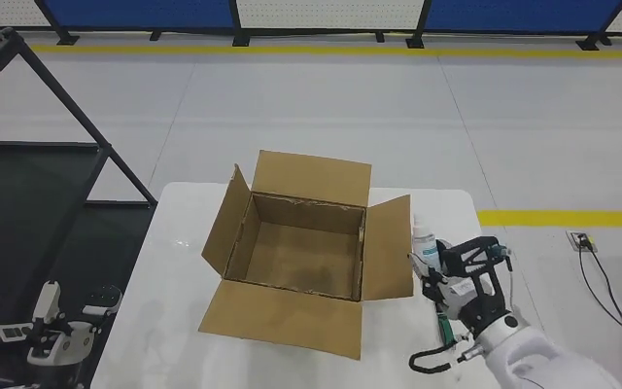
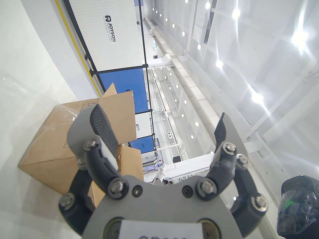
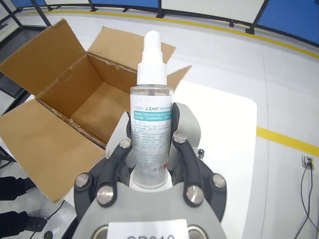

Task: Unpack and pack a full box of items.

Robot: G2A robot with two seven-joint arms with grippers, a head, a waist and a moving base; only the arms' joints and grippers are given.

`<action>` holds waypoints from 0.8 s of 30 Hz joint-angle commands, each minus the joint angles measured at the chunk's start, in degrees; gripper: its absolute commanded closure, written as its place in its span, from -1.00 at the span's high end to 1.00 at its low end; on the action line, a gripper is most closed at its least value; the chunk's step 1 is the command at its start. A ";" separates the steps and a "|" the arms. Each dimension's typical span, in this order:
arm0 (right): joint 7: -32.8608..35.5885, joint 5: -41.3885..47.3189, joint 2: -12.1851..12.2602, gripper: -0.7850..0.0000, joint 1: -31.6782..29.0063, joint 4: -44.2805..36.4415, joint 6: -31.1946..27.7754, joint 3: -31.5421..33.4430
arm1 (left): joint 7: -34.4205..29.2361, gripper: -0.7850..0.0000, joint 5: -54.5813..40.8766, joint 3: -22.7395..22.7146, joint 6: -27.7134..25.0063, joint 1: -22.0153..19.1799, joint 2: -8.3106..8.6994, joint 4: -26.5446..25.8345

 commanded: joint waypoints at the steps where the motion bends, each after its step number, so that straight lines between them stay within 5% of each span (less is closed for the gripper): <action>1: 1.80 -1.80 -0.35 -1.00 3.93 -0.01 1.39 -5.07 | 0.00 1.00 0.00 0.00 0.00 0.00 0.00 0.00; 8: 12.29 -9.47 -3.14 -1.00 19.06 3.43 10.04 -24.88 | 0.00 1.00 0.00 0.00 0.00 0.00 0.00 0.00; 16: 16.16 -4.80 -9.87 -1.00 40.67 25.03 21.55 -39.22 | 0.00 1.00 0.00 0.00 0.00 0.00 0.00 0.00; 24: 15.08 3.21 -17.55 -1.00 55.38 47.37 27.67 -48.07 | 0.00 1.00 0.00 0.00 0.00 0.00 0.00 0.00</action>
